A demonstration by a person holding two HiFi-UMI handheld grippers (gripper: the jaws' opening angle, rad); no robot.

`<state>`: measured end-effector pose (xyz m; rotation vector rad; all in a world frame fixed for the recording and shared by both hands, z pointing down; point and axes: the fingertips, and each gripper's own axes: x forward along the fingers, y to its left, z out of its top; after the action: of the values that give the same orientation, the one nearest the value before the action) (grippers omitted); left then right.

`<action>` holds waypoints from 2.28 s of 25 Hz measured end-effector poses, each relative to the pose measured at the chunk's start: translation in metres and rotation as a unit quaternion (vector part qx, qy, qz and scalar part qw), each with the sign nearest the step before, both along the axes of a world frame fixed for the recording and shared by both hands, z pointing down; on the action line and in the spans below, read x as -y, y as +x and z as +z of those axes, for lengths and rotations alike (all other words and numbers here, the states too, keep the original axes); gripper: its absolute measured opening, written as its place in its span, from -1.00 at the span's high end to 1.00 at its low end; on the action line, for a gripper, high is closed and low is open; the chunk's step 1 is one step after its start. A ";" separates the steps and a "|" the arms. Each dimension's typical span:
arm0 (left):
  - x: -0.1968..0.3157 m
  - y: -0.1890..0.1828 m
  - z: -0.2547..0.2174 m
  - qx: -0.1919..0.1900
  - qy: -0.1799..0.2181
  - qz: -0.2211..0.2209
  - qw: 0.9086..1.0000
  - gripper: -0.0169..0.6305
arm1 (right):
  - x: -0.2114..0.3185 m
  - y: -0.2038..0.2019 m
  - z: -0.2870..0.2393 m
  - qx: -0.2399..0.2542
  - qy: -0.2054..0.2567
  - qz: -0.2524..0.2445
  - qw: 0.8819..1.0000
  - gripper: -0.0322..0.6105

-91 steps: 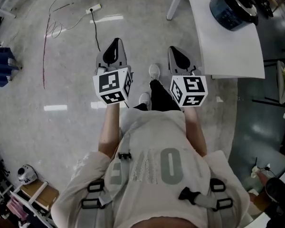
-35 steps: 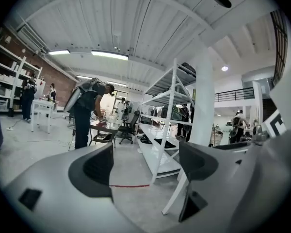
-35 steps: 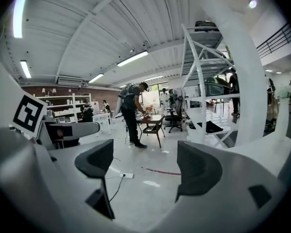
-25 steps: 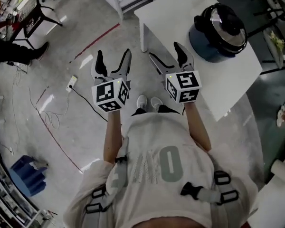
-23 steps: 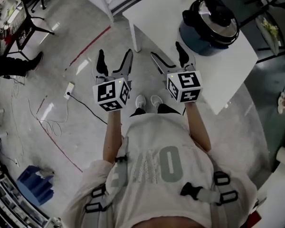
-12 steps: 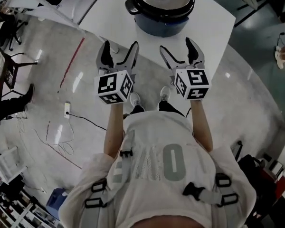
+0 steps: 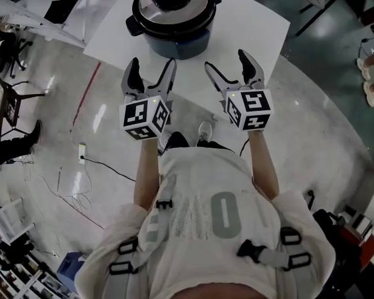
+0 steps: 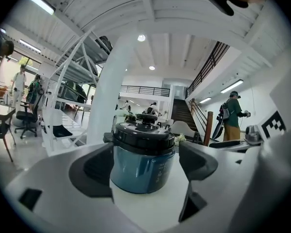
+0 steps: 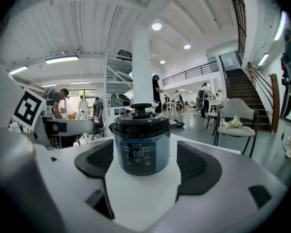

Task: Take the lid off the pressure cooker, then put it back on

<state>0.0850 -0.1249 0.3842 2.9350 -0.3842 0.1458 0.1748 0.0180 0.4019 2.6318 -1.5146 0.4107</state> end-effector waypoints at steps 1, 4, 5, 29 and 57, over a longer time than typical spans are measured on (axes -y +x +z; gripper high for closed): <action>-0.003 0.003 -0.001 0.000 0.000 -0.003 1.000 -0.30 | -0.003 0.006 -0.001 -0.002 0.000 -0.003 1.000 -0.40; -0.006 0.005 0.001 0.008 0.005 -0.010 1.000 -0.30 | -0.007 0.017 -0.003 -0.003 0.005 -0.008 1.000 -0.40; -0.003 0.005 0.000 0.011 0.006 -0.012 1.000 -0.30 | -0.005 0.019 -0.005 -0.004 0.007 -0.010 1.000 -0.40; 0.081 0.098 -0.091 0.029 0.126 0.036 0.991 -0.30 | 0.111 0.097 -0.089 -0.142 -0.030 -0.124 0.982 -0.40; 0.078 0.172 -0.044 0.129 0.103 0.208 0.964 0.11 | 0.196 0.115 -0.051 -0.041 -0.087 -0.367 0.925 -0.05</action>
<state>0.2572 -0.2027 0.3407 3.1677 0.2063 0.5793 0.2896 -0.1783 0.3513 1.7376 -2.1445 0.3325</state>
